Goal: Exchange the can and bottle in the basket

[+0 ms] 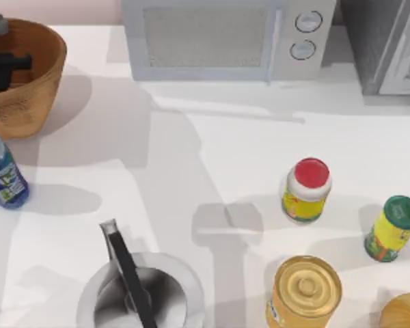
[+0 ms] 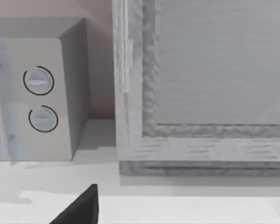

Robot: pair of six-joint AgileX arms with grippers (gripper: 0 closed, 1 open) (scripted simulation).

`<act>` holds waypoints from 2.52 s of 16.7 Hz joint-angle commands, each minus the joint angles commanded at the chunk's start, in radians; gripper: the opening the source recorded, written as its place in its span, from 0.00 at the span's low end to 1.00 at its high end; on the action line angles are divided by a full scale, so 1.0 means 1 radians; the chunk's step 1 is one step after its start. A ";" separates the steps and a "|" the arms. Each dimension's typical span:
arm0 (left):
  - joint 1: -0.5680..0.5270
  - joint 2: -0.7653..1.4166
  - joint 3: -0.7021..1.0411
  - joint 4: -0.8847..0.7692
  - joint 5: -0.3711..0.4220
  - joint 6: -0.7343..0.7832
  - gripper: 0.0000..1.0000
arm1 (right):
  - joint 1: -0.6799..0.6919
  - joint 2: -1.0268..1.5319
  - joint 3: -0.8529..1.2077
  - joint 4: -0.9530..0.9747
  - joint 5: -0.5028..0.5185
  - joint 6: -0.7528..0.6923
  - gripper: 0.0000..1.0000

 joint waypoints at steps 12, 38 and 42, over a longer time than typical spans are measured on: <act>-0.044 -0.982 -0.869 0.445 -0.025 -0.050 0.00 | 0.000 0.000 0.000 0.000 0.000 0.000 1.00; -0.125 -2.392 -2.147 1.207 -0.029 -0.122 0.00 | 0.000 0.000 0.000 0.000 0.000 0.000 1.00; -0.164 -2.164 -2.021 1.354 0.099 -0.115 0.00 | 0.000 0.000 0.000 0.000 0.000 0.000 1.00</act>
